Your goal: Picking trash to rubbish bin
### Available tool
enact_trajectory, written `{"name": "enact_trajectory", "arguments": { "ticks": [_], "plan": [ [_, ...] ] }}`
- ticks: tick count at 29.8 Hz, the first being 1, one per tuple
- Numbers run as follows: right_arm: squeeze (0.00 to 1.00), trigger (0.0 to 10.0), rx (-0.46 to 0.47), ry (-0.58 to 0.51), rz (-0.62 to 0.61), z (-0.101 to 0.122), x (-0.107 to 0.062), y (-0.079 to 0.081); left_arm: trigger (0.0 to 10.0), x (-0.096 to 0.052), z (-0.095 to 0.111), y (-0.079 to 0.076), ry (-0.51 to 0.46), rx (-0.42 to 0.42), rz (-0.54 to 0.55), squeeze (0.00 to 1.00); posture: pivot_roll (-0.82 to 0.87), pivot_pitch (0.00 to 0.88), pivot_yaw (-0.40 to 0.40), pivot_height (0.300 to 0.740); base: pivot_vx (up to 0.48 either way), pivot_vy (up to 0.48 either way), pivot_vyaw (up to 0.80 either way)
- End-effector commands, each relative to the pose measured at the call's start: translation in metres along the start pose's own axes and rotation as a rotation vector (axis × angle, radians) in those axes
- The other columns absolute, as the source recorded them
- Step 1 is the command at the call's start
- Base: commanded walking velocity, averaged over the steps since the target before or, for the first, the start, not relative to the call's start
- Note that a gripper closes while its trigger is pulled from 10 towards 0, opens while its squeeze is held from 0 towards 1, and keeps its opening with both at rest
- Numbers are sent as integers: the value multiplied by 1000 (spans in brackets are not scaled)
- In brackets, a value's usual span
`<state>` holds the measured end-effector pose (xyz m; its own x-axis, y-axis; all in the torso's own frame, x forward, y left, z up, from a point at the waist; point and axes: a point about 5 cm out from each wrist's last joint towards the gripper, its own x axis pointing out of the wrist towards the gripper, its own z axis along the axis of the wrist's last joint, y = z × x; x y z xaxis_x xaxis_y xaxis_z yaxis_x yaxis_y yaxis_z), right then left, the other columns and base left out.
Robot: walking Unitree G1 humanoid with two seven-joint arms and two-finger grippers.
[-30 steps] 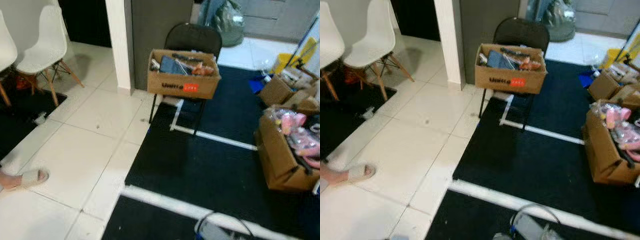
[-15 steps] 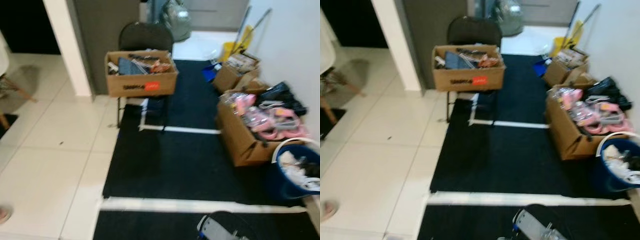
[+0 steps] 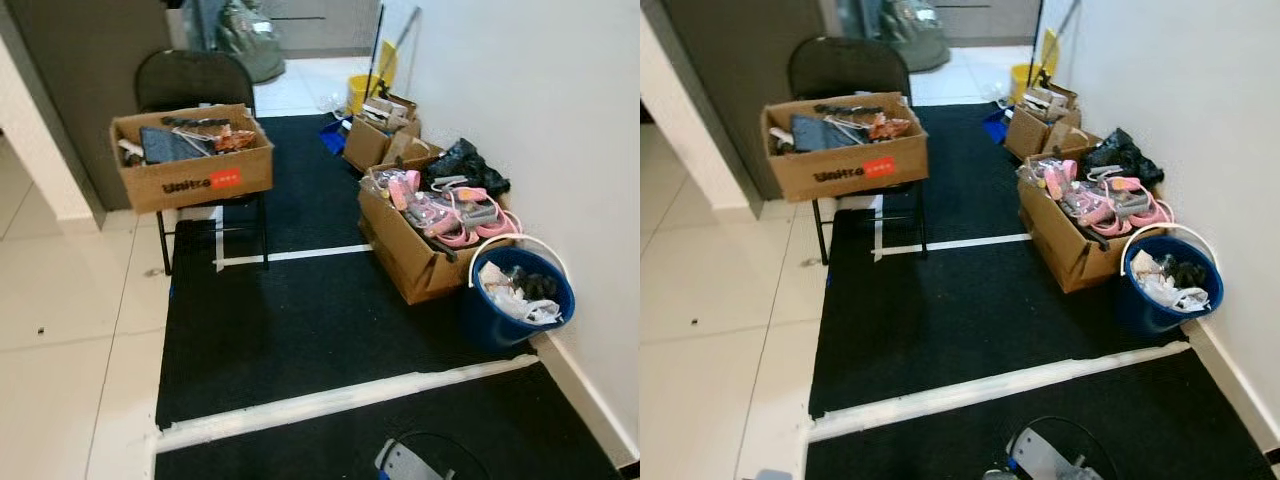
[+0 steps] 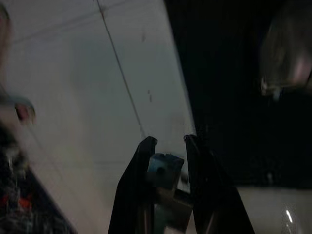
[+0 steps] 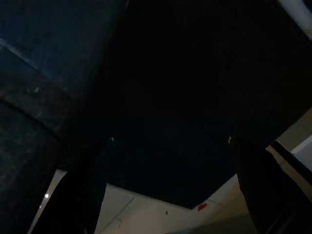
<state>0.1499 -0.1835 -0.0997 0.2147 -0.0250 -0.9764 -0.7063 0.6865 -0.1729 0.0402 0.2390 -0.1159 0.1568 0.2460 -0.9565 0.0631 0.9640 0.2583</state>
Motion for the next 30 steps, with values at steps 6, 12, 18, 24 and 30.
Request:
{"name": "enact_trajectory", "arguments": {
  "ticks": [6, 12, 18, 24, 30],
  "plan": [
    [0, 10000, 7, -1, 9, -8, -1, -4, 10000, 0, 3, 6, -6, -27, 18, 0, 118, 5, -2, 740, 467, 0, 0],
    [0, 10000, 9, 6, 10, -12, 0, -3, 10000, 0, 25, 22, -88, -79, 84, 0, 126, 21, -3, 740, 472, 0, 0],
    [0, 10000, 4, 5, 14, -8, 1, 4, 10000, -4, 60, 55, -212, -118, 227, 0, 130, 27, -5, 740, 472, 0, 0],
    [0, 10000, 1, -7, 17, 0, 1, 6, 10000, -29, 127, 111, -467, -161, 429, 0, 133, 33, -10, 740, 472, 0, 0],
    [0, 10000, -10, -5, 15, 1, 0, 4, 10000, -86, 200, 167, -807, -155, 652, 0, 132, 34, -11, 740, 472, 0, -133]
  ]
}}
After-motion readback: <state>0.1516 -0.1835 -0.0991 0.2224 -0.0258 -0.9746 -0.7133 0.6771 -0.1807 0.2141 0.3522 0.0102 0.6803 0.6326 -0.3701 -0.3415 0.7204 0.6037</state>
